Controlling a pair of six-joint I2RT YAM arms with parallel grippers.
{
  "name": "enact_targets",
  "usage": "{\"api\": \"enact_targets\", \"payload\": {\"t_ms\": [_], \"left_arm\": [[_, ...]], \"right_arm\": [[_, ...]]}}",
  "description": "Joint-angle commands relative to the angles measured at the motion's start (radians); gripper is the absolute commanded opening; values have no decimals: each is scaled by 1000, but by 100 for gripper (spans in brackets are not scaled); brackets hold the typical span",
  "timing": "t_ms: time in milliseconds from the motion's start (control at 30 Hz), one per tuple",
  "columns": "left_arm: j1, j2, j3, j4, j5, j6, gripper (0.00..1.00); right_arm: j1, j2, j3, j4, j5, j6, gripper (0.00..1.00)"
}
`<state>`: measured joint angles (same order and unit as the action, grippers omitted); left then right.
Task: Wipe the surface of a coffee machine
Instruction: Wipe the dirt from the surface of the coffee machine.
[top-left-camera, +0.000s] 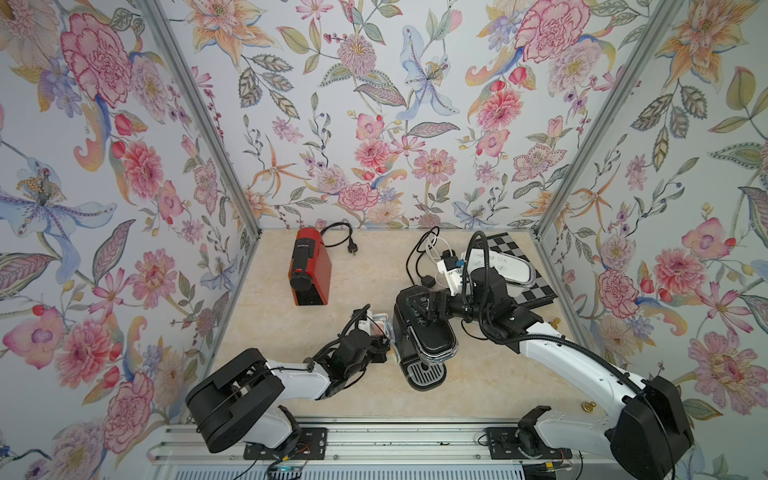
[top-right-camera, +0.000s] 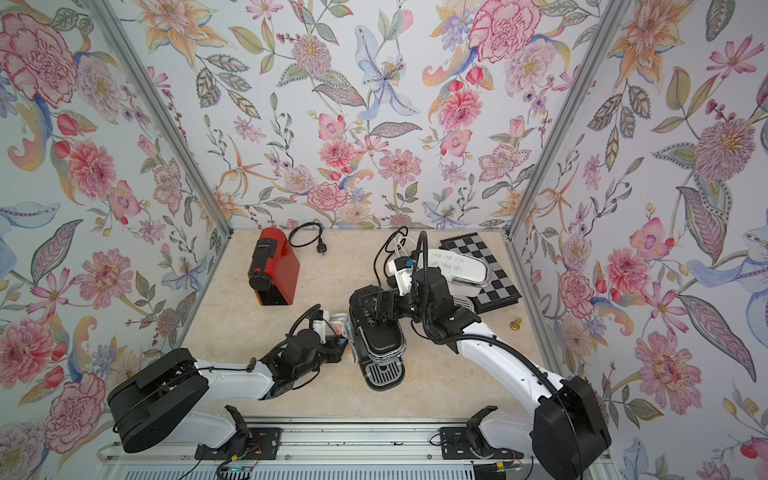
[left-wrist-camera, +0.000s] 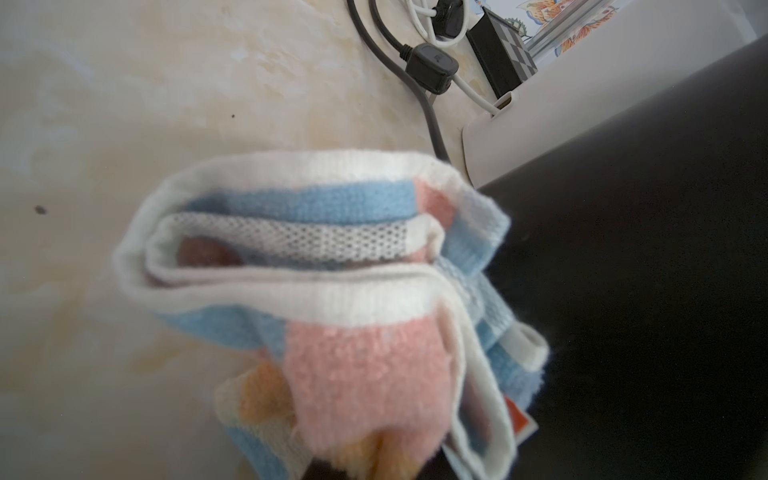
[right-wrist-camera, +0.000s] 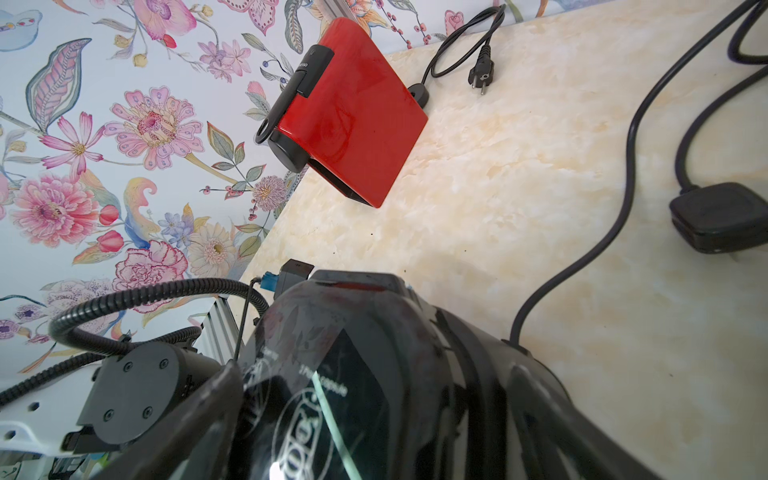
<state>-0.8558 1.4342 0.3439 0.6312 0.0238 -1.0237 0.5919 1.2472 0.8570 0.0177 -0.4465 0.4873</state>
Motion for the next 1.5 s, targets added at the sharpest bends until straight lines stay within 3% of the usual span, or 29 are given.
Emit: {"api": "enact_targets", "payload": {"t_ms": [0, 233, 333, 500, 900, 1167, 1300, 1467], "left_arm": [[-76, -21, 58, -40, 150, -54, 0], [-82, -9, 20, 32, 261, -167, 0], [-92, 23, 24, 103, 386, -198, 0], [-161, -4, 53, -35, 419, -173, 0], [-249, -104, 117, -350, 376, -110, 0], [-256, -10, 172, -366, 360, -65, 0], [-264, 6, 192, -415, 271, -86, 0], [-244, -115, 152, -590, 109, -109, 0]], "right_arm": [[21, 41, -63, -158, -46, 2, 100], [19, 56, -79, -109, -54, 13, 100], [18, 66, -85, -94, -61, 16, 100], [16, 84, -87, -71, -78, 14, 100], [3, 86, -125, -24, -89, 26, 100], [-1, 83, -139, -6, -92, 36, 100], [-7, 74, -148, -5, -93, 36, 100], [-14, 74, -154, -5, -100, 35, 100]]}}
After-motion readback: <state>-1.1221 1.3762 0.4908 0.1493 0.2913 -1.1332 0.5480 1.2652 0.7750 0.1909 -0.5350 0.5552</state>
